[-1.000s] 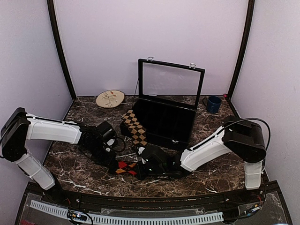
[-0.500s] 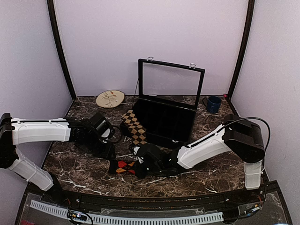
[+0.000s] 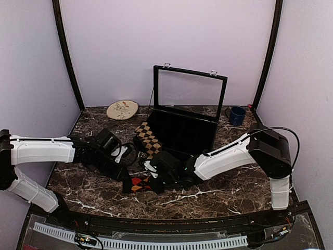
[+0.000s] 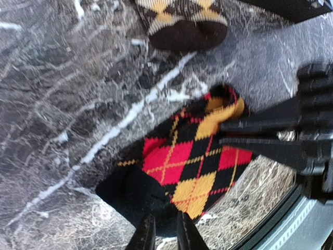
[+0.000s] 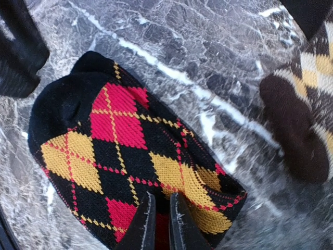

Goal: Roll the socks
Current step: Pick up the sock from the center of the board.

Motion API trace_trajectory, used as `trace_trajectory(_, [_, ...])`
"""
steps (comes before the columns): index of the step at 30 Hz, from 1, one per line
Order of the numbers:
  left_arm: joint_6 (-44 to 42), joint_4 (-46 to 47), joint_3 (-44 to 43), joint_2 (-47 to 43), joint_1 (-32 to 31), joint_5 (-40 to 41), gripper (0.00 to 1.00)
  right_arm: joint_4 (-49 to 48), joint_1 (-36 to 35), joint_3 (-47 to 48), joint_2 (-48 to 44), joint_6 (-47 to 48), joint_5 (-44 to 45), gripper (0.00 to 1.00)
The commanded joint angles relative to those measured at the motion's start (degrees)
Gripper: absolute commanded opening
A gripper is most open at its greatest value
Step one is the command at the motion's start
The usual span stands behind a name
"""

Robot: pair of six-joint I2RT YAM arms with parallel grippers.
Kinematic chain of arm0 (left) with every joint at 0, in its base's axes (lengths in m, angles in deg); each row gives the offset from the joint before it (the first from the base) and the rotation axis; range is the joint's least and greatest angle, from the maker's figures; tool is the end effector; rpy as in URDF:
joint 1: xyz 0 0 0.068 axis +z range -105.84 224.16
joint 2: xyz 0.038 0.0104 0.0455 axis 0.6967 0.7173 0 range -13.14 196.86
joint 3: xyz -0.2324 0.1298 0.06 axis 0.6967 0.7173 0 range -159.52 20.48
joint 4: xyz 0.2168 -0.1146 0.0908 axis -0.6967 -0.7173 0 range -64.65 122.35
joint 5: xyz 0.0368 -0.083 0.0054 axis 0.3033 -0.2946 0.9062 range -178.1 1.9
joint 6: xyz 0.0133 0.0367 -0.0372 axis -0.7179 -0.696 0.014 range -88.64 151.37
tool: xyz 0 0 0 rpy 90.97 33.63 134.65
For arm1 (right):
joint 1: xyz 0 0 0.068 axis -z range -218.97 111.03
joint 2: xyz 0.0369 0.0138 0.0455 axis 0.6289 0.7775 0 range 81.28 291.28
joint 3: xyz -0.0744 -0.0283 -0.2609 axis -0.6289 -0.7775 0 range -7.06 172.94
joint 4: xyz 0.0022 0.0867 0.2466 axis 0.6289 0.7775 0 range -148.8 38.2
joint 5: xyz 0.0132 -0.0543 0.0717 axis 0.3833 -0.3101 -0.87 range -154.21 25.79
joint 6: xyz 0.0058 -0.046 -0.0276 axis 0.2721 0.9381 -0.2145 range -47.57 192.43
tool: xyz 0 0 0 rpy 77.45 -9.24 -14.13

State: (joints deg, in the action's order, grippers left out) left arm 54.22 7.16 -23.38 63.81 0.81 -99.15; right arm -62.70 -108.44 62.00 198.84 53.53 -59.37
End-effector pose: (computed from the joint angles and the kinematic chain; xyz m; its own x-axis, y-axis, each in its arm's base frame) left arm 0.1813 -0.1805 0.1945 -0.8601 0.2879 -0.4211 0.4482 0.8206 -0.3545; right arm 0.1527 0.3991 0.1268 -0.5283 -0.4907 -0.6929 -0.7832 0.5969 0.1744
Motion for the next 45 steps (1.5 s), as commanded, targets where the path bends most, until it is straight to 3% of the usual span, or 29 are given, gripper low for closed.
trace_trajectory(1, [-1.3, 3.1, 1.9, -0.4, -0.1, -3.3, 0.18, 5.4, 1.7, 3.5, 1.4, 7.5, -0.2, 0.12])
trace_trajectory(10, [-2.3, 6.6, 2.3, 1.4, -0.2, -4.1, 0.18, 7.6, 1.6, 5.9, -3.6, 5.2, 0.7, 0.35])
trace_trajectory(17, [-3.0, 8.8, 2.4, 3.2, -0.2, -4.7, 0.18, 7.8, 0.7, 1.9, -9.7, -7.4, 5.5, 0.45])
trace_trajectory(32, [-3.6, 8.0, 2.4, 8.3, -0.2, -5.0, 0.18, -5.6, -3.6, -12.2, -13.4, -35.8, 14.1, 0.52])
trace_trajectory(37, [-1.4, 7.3, 3.3, 9.9, -0.2, -3.3, 0.18, -15.6, -3.7, -18.2, -13.2, -42.6, 13.7, 0.54])
trace_trajectory(45, [2.8, 5.2, 2.8, 11.5, -0.2, -2.2, 0.17, -23.8, -4.3, -21.3, -11.9, -49.9, 13.2, 0.54])
